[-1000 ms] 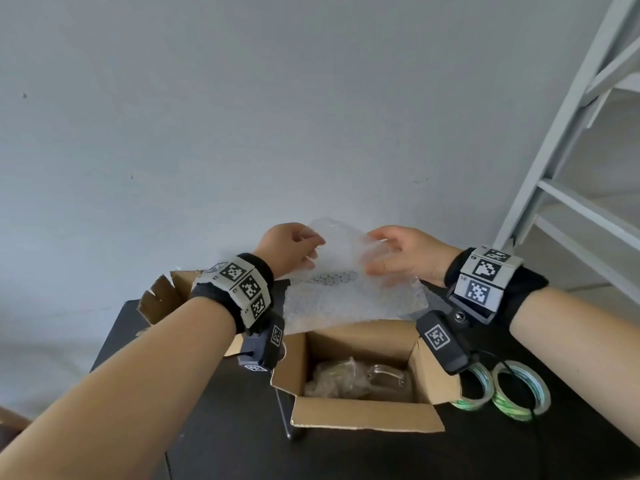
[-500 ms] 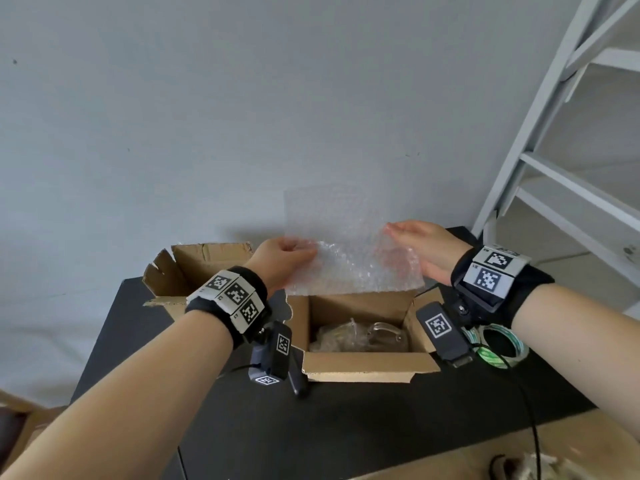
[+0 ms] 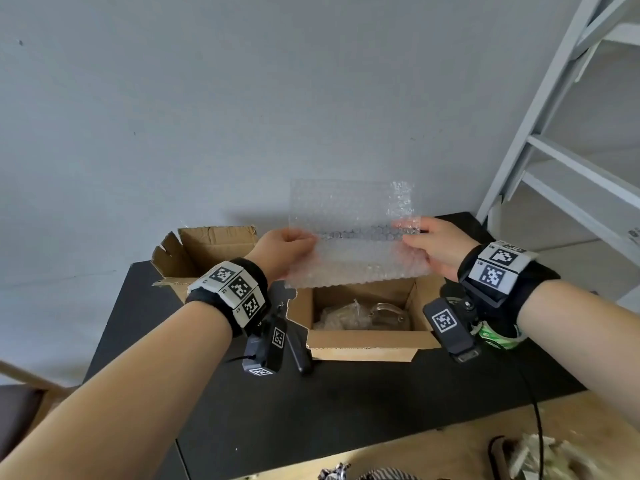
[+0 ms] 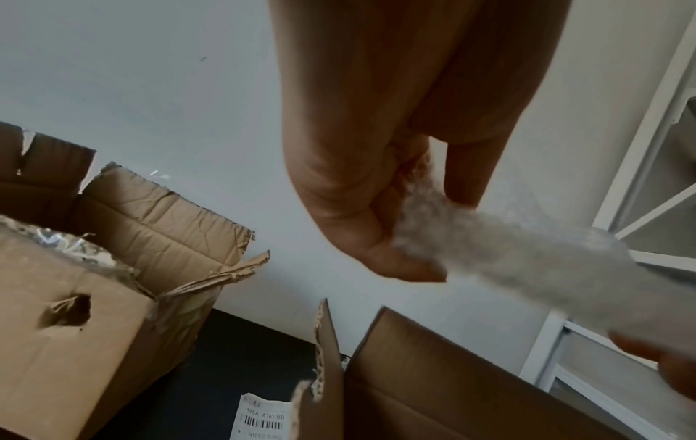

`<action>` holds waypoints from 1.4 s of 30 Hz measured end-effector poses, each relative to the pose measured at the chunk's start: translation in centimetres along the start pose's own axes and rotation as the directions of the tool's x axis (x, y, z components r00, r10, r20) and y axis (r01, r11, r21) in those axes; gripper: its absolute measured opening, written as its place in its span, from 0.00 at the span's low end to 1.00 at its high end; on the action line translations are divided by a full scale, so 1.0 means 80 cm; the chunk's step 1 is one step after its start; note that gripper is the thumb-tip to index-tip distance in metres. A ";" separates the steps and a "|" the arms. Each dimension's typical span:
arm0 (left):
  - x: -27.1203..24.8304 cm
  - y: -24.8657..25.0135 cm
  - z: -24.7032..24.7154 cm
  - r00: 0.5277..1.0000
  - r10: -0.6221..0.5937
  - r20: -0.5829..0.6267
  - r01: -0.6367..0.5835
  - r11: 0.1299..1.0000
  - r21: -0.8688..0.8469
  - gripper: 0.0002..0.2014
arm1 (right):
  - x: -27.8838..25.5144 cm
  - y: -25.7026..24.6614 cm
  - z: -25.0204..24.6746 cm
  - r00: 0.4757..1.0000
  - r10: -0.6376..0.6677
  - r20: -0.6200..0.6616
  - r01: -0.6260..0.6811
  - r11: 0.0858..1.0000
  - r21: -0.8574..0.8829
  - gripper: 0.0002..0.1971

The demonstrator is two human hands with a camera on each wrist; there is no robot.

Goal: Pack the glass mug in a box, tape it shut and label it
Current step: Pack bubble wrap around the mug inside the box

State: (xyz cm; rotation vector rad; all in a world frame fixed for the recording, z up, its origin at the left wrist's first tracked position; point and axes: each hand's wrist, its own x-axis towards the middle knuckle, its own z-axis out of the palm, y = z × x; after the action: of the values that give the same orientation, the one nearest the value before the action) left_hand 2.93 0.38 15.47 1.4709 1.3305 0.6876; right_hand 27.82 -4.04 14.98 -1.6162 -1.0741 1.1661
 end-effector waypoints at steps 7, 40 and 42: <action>-0.007 -0.004 -0.003 0.997 -0.058 0.053 0.065 0.988 -0.138 0.11 | -0.010 -0.001 -0.008 0.998 -0.018 0.063 0.011 0.995 0.100 0.11; -0.028 -0.068 0.113 0.890 -0.196 0.411 -0.321 0.371 0.871 0.26 | -0.019 0.087 0.030 0.951 -0.081 0.300 0.310 0.183 -0.933 0.11; -0.030 -0.075 0.115 0.890 -0.203 0.409 -0.323 0.355 0.877 0.28 | -0.028 0.082 0.033 0.899 -0.209 0.386 0.413 0.105 -0.905 0.08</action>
State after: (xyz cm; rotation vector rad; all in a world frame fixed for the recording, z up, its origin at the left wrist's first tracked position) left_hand 8.31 -5.21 7.32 2.4171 1.3003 -0.5955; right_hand 25.85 -7.56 8.79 -1.9888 -2.5141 0.1106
